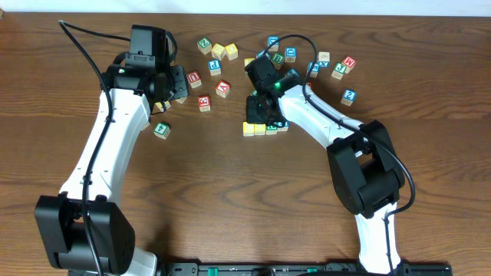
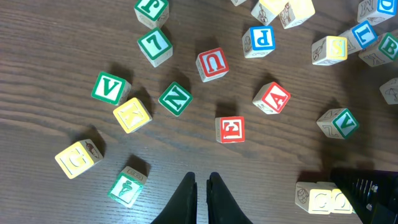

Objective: Spell out CORL

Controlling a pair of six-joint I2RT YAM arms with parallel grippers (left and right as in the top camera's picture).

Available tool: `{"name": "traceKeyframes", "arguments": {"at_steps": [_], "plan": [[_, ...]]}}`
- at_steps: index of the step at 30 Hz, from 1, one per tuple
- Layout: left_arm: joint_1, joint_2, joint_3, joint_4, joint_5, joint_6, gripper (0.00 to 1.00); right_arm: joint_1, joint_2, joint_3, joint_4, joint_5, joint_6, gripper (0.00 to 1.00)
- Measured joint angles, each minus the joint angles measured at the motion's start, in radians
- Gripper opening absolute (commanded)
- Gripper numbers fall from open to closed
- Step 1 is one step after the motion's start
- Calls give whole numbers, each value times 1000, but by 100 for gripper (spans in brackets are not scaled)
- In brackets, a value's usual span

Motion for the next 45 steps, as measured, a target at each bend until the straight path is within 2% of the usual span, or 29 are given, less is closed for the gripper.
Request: {"name": "traceKeyframes", "arguments": {"at_steps": [14,25,45], "plan": [[0,0,0,0,0,0,8,-6,0,8,12,-3,-18,1],[0,0,0,0,0,0,8,-87,0,28,-43,10,-26,1],[0,0,0,0,0,0,8,-66,0,10,-18,49,-26,1]]}}
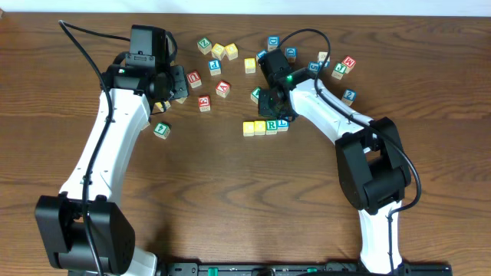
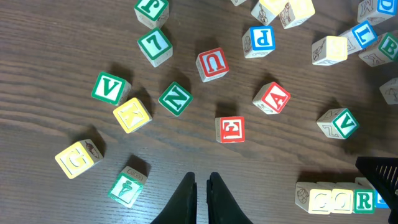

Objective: Spell out CORL

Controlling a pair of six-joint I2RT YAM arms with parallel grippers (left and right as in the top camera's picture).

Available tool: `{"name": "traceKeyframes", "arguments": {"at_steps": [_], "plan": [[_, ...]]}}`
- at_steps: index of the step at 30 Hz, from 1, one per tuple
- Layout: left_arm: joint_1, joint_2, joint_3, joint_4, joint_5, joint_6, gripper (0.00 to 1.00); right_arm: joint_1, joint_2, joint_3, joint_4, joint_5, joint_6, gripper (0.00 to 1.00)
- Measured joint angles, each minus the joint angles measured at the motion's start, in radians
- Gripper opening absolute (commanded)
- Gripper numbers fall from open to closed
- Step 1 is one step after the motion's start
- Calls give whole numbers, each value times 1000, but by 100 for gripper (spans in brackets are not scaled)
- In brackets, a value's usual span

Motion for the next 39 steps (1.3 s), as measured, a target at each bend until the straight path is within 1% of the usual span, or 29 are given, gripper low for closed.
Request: {"name": "traceKeyframes", "arguments": {"at_steps": [5,13,30,39], "plan": [[0,0,0,0,0,0,8,-7,0,0,13,0,0,1],[0,0,0,0,0,0,8,-57,0,0,9,2,0,1],[0,0,0,0,0,0,8,-56,0,0,-62,3,0,1],[0,0,0,0,0,0,8,-56,0,0,-65,3,0,1]]}}
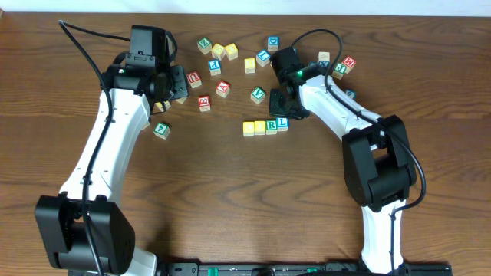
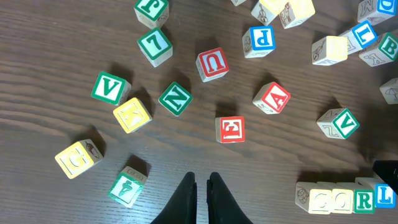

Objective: Spell out CORL

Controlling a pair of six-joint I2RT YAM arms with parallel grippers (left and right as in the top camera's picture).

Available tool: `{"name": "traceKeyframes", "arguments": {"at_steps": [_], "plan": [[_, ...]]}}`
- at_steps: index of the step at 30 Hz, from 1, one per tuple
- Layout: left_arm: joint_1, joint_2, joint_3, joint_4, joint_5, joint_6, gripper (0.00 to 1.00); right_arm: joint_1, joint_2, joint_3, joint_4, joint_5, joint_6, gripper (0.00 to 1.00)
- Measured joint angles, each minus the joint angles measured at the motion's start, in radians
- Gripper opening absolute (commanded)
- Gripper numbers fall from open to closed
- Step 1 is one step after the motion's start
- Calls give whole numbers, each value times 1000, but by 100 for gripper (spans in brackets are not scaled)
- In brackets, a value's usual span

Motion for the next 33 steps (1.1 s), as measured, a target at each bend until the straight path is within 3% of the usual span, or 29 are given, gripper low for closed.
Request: {"name": "traceKeyframes", "arguments": {"at_steps": [33], "plan": [[0,0,0,0,0,0,8,6,0,0,-15,-20,-80,1]]}}
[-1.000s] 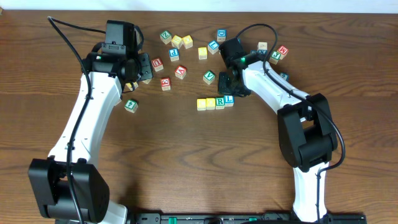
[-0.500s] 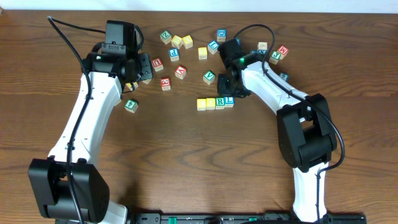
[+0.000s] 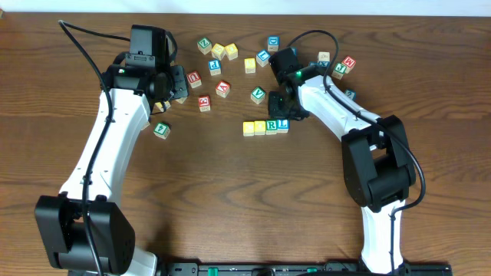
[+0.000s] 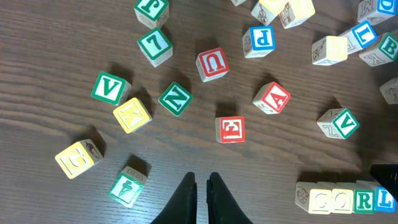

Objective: Spell out CORL

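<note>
Four blocks stand touching in a row (image 3: 265, 126) at mid-table, reading yellow C (image 4: 322, 201), yellow O (image 4: 342, 200), green R (image 4: 363, 200) and blue L (image 4: 384, 199). My right gripper (image 3: 282, 103) hangs just behind the row's right end, apart from the L, with its fingers spread and nothing in them; its dark tip shows at the right edge of the left wrist view. My left gripper (image 4: 202, 185) is shut on nothing above bare wood, far left of the row.
Loose blocks lie scattered behind the row: red E (image 4: 232, 129), red A (image 4: 272, 98), green V (image 4: 339, 122), green N (image 4: 175, 98), red U (image 4: 212, 64). A green picture block (image 4: 127, 186) sits beside my left fingers. More blocks cluster at the back right (image 3: 337, 67).
My right gripper first covered the right end of the row, with only C and O showing. Then it stood further back and R and L showed in place. By 1.1 s ago it had drawn off to the right rear. The left arm stayed still.
</note>
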Controlling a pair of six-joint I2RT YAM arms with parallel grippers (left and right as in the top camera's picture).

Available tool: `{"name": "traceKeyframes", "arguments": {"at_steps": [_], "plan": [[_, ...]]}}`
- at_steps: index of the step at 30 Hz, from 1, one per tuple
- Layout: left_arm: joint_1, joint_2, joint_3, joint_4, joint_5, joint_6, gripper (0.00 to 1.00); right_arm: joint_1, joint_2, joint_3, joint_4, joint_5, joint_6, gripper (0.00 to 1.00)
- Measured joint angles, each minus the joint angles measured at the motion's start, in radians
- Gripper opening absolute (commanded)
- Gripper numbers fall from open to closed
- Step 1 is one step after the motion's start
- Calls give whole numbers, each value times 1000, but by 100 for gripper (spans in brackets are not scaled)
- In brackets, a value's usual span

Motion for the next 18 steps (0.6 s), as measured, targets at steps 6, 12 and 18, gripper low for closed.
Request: {"name": "traceKeyframes", "arguments": {"at_steps": [6,12,18], "plan": [[0,0,0,0,0,0,8,1,0,0,1,-26,-37,1],[0,0,0,0,0,0,8,11,0,0,1,-33,-54,1],[0,0,0,0,0,0,8,13,0,0,0,-33,-64,1]]}}
